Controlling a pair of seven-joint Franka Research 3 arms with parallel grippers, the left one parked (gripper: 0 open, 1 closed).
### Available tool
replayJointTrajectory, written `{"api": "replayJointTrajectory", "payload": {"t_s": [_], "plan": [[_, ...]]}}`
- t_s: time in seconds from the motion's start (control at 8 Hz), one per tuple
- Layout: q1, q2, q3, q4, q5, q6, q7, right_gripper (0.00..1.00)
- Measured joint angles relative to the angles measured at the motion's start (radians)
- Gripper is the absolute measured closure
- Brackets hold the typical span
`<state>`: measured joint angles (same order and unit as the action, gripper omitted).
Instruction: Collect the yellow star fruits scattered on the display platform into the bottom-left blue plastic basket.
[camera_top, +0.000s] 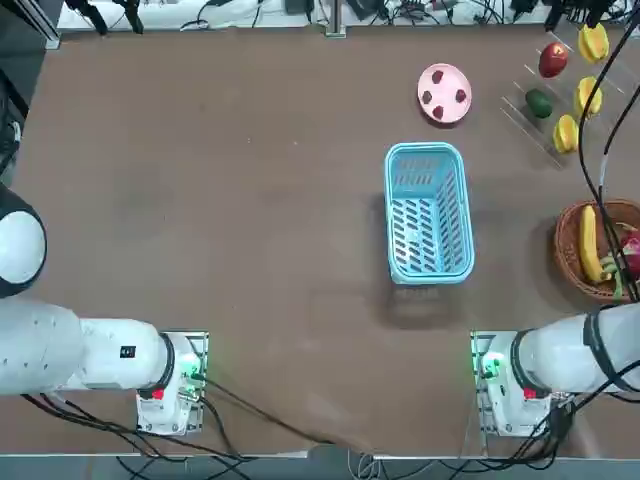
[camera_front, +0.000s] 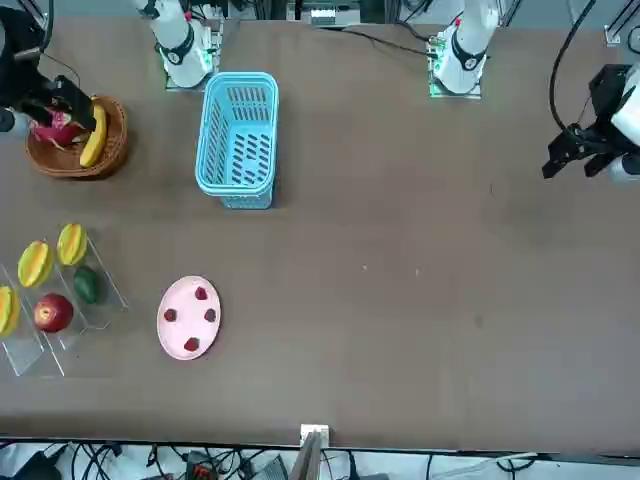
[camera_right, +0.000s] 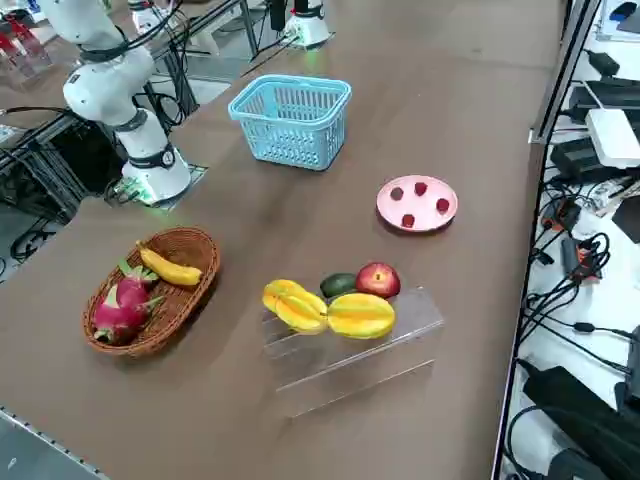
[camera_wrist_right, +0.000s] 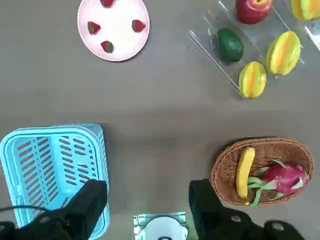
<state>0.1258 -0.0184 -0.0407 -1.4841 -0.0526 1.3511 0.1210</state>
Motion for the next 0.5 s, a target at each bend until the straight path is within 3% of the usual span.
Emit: {"api": "replayJointTrajectory", "payload": {"t_s": [0.5], "plan": [[-0.001,0.008,0.000,-0.002,-0.001,-0.001,0.000,0.00]]}}
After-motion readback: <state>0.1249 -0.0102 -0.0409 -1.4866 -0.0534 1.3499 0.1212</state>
